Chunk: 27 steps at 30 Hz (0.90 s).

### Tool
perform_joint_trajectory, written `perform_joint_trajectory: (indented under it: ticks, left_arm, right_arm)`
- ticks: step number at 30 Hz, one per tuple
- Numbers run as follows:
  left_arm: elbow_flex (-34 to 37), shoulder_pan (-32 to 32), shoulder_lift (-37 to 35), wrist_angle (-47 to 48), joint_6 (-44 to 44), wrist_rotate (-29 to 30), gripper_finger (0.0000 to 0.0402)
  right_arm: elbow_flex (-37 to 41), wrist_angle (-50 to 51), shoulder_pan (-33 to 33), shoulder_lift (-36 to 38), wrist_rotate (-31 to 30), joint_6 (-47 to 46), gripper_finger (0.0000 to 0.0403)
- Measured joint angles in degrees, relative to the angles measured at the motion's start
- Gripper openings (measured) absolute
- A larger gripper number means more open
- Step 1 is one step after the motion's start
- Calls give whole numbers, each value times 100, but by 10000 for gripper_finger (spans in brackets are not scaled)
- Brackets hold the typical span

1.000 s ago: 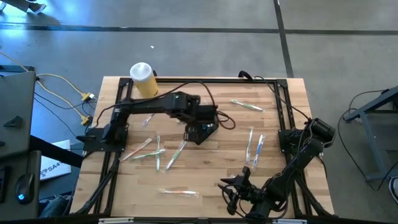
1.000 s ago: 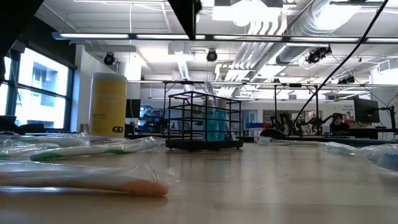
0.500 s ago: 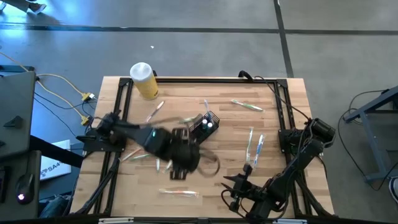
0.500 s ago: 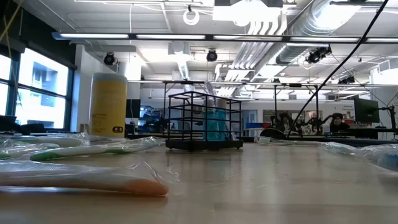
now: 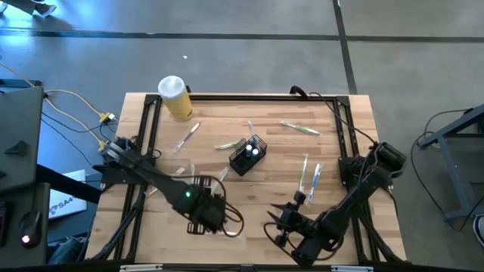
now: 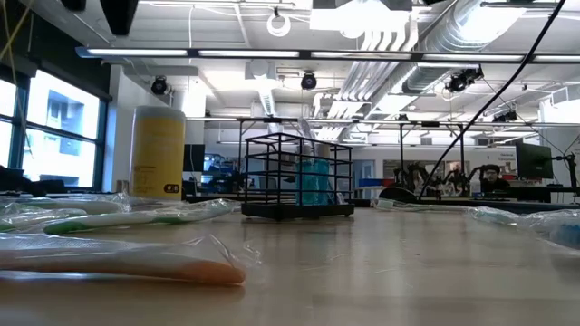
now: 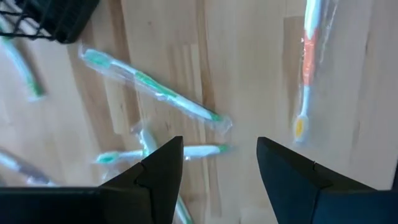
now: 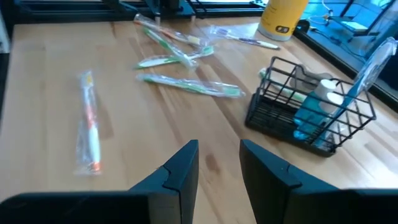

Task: Pick & Place toothbrushing station
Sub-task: Put the green toothbrush into the wire organizer

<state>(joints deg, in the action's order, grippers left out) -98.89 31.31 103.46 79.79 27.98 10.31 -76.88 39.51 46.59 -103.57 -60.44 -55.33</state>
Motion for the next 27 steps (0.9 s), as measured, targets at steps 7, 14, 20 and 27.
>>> perform_joint_trajectory:
  ticks: [7,14,20,27]
  left_arm:
    - [2445,-792,-1689,-2533,-31,76,196]
    - [4407,-1278,-2437,-5688,274,349,196]
    - [5201,-1336,-2301,-6385,624,400,196]
    - [5280,-1334,-2074,-6575,1006,939,196]
  right_arm:
    - [0,15,-281,-8,395,-2,109]
    - [0,115,-313,-88,248,-14,109]
    - [2,145,-280,-101,247,-50,109]
    - [2,56,-276,-101,207,-55,109]
